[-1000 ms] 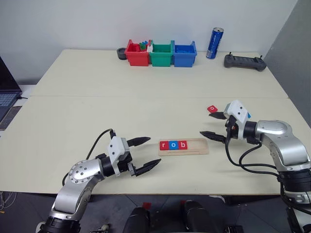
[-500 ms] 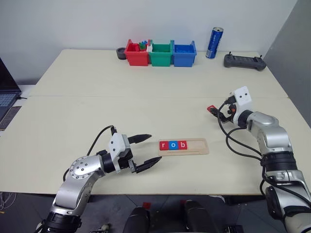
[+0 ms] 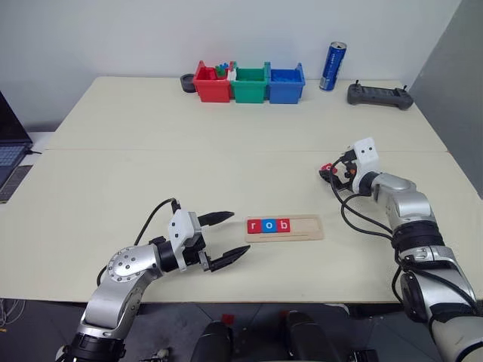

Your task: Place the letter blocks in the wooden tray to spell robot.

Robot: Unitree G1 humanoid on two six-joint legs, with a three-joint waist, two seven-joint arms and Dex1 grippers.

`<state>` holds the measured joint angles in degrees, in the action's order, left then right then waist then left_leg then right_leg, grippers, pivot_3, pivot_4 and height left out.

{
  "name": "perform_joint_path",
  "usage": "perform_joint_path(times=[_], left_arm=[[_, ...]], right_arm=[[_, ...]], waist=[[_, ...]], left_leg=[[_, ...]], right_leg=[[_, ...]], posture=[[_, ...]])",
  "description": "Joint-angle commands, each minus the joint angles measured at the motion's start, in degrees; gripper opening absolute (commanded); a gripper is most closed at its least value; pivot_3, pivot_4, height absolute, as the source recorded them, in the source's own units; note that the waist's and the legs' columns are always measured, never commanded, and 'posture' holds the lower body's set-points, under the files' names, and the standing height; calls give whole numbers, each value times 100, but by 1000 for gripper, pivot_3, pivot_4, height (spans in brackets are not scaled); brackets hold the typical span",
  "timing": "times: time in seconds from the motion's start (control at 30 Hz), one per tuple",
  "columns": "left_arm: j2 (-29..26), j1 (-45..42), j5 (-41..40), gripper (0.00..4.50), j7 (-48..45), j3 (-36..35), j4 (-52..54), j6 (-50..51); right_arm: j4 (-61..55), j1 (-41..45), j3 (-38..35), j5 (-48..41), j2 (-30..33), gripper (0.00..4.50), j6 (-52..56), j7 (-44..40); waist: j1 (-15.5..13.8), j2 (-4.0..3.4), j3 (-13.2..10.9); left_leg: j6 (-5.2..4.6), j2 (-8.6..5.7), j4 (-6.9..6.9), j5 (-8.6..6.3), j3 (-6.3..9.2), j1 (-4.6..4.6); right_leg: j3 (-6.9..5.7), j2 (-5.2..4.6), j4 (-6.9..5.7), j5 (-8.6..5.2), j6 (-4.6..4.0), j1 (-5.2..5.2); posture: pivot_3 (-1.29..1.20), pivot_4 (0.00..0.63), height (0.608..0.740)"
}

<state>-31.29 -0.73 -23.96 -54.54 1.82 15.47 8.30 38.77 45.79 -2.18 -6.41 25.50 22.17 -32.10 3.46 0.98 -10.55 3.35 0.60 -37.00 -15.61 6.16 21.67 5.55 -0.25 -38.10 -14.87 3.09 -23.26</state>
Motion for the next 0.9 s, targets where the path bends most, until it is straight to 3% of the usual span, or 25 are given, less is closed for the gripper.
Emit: perform_joint_path(times=[0.03, 0.5, 0.6, 0.83, 0.9], left_arm=[[-51, -7, -49, 4500, 10, -93, 222, -43], [-95, 24, -56, 4500, -5, -113, 228, -64], [-98, 35, -53, 4500, 2, -114, 231, -75], [-95, 48, -59, 4500, 5, -115, 233, -75], [-92, 53, -57, 4500, 7, -113, 238, -78]], right_arm=[[290, 278, -52, 48, -10, 4463, -196, 43], [1132, 536, -54, 132, -174, 4463, -578, 123], [1213, 550, -57, 146, -173, 3870, -643, 141], [1316, 581, -53, 167, -159, 1437, -731, 202], [1330, 588, -53, 169, -154, 1447, -750, 209]], waist=[[1, 0, 0], [29, 0, 0], [35, -1, 0], [60, -1, 0], [65, -1, 0]], left_leg=[[0, 0, 0, 0, 0, 0], [0, 1, 0, 0, 1, -1], [0, 1, 1, 0, 1, -1], [0, 1, 1, 0, 1, -1], [0, 1, 1, 0, 1, -1]], right_leg=[[0, 0, 0, 0, 0, 0], [0, 1, -2, 0, -1, 0], [0, 1, -2, 0, -1, 0], [0, 1, -2, 1, -1, 0], [0, 1, -2, 1, -1, 0]], posture=[[0, 150, 740], [0, 150, 740], [0, 150, 740], [0, 150, 740], [0, 150, 740]])
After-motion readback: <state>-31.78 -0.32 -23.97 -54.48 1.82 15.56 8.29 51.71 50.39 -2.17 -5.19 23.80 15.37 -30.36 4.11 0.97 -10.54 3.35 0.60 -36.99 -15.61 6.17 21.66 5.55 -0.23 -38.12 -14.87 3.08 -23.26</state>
